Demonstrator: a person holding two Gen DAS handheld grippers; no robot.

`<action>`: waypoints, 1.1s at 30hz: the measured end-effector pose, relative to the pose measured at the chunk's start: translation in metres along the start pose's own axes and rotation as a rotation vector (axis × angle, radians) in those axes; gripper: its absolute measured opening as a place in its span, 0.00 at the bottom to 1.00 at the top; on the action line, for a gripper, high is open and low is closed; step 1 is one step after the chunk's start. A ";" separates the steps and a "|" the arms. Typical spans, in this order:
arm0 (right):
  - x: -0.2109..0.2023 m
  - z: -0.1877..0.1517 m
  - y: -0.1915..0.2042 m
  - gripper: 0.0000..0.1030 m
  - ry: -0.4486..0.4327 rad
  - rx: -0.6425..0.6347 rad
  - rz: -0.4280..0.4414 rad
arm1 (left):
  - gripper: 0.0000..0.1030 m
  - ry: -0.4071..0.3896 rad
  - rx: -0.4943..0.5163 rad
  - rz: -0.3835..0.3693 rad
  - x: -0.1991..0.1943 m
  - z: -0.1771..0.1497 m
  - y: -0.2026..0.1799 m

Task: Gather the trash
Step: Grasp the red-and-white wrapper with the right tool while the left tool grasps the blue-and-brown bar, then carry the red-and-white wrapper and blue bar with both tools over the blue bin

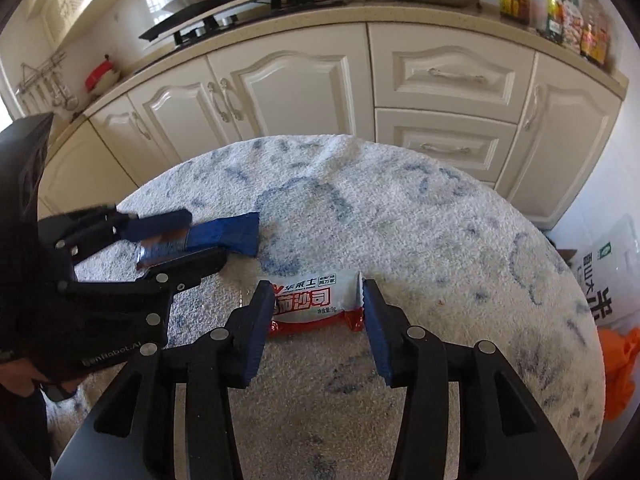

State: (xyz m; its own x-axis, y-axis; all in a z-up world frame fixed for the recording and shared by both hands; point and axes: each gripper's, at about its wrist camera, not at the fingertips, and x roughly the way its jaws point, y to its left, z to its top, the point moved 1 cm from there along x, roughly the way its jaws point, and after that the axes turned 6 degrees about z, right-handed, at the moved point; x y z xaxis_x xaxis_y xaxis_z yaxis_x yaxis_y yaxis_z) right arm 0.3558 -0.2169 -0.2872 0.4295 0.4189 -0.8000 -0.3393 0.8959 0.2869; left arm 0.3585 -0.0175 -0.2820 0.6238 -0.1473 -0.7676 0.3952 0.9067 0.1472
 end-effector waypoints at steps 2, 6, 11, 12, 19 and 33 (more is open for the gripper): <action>-0.003 -0.001 -0.002 0.48 -0.006 0.039 -0.007 | 0.21 0.004 -0.016 0.004 0.000 -0.002 -0.004; -0.007 -0.006 -0.003 0.55 -0.007 0.107 -0.024 | 0.15 0.021 -0.110 0.000 -0.006 -0.012 -0.001; 0.002 -0.002 0.011 0.58 -0.021 0.136 -0.039 | 0.14 0.029 -0.252 0.025 -0.022 -0.031 0.011; 0.007 0.001 0.016 0.58 -0.028 0.126 -0.072 | 0.14 0.032 -0.280 0.033 -0.027 -0.035 0.013; 0.028 0.008 0.048 0.49 -0.040 -0.045 -0.173 | 0.14 0.037 -0.379 0.052 -0.047 -0.053 0.020; 0.015 -0.013 0.060 0.26 -0.012 -0.077 -0.031 | 0.14 0.010 -0.430 0.052 -0.093 -0.077 0.028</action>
State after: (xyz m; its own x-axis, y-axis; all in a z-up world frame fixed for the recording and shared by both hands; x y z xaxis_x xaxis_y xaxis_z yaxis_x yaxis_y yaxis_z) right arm 0.3314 -0.1586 -0.2887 0.4510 0.3932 -0.8013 -0.3886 0.8947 0.2203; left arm 0.2594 0.0524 -0.2542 0.6276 -0.0951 -0.7727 0.0450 0.9953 -0.0860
